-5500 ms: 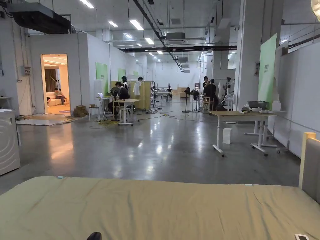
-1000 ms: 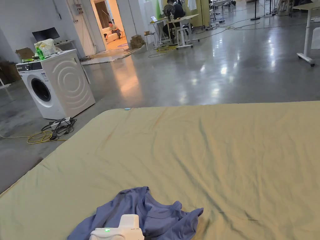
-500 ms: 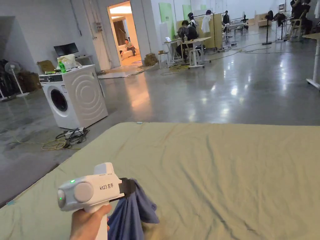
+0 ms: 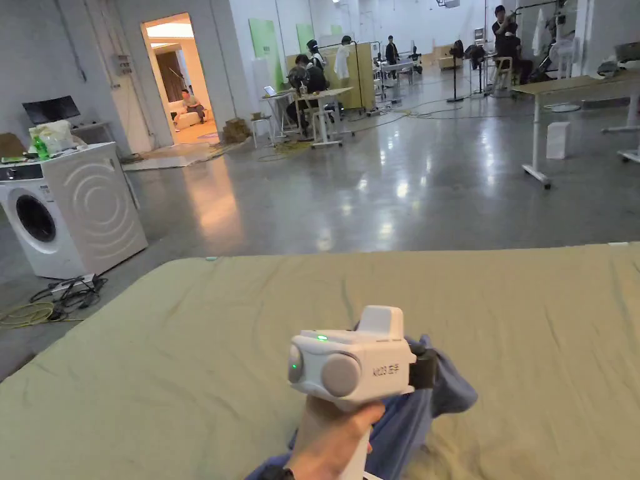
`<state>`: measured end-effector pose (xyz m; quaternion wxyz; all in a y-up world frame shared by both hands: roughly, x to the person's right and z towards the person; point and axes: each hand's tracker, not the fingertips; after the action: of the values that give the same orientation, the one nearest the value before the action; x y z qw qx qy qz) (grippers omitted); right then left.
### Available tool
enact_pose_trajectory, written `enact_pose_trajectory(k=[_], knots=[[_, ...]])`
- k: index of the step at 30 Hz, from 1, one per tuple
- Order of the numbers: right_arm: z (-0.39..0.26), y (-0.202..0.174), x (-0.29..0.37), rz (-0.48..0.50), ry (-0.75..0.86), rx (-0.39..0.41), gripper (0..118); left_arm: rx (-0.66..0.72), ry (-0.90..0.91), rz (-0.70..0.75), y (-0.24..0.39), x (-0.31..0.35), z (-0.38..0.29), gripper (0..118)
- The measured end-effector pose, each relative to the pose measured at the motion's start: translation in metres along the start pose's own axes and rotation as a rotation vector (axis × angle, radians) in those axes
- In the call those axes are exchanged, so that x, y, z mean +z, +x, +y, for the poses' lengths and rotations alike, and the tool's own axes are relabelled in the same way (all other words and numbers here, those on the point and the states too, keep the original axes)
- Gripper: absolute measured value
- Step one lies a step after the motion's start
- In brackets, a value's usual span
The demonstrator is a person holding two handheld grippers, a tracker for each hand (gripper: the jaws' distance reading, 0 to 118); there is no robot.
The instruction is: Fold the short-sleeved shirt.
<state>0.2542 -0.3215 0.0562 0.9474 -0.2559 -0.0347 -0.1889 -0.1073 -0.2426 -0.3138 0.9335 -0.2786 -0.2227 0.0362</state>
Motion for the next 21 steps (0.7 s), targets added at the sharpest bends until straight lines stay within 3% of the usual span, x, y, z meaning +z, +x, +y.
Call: enact_pose_trajectory(k=[3,8,10,14,15,16,17,18,21], knots=[[-0.007,0.013,0.012,-0.034,-0.003,-0.037,0,0.03,-0.098,-0.171,0.06,-0.044,-0.056,7],[-0.02,0.026,0.021,-0.065,-0.025,-0.056,0,-0.099,-0.237,-0.434,0.158,-0.075,-0.143,7],[-0.023,0.028,0.022,-0.08,-0.032,-0.048,0,-0.181,-0.265,-0.506,0.19,-0.076,-0.169,7],[-0.024,0.026,0.024,-0.094,-0.036,-0.033,0,-0.154,-0.313,-0.543,0.215,-0.083,-0.196,8],[-0.024,0.026,0.024,-0.093,-0.036,-0.03,0,-0.157,-0.31,-0.527,0.214,-0.081,-0.201,15],[-0.024,0.024,0.024,-0.091,-0.035,-0.028,0,-0.129,-0.304,-0.501,0.206,-0.083,-0.2,30],[-0.024,0.023,0.023,-0.086,-0.035,-0.025,0,-0.089,-0.302,-0.49,0.198,-0.083,-0.197,63],[-0.023,0.022,0.02,-0.08,-0.036,-0.022,0,-0.051,-0.305,-0.472,0.188,-0.081,-0.191,80],[-0.017,0.013,0.01,-0.048,-0.033,-0.007,0,-0.002,-0.224,-0.463,0.149,-0.04,-0.166,85]])
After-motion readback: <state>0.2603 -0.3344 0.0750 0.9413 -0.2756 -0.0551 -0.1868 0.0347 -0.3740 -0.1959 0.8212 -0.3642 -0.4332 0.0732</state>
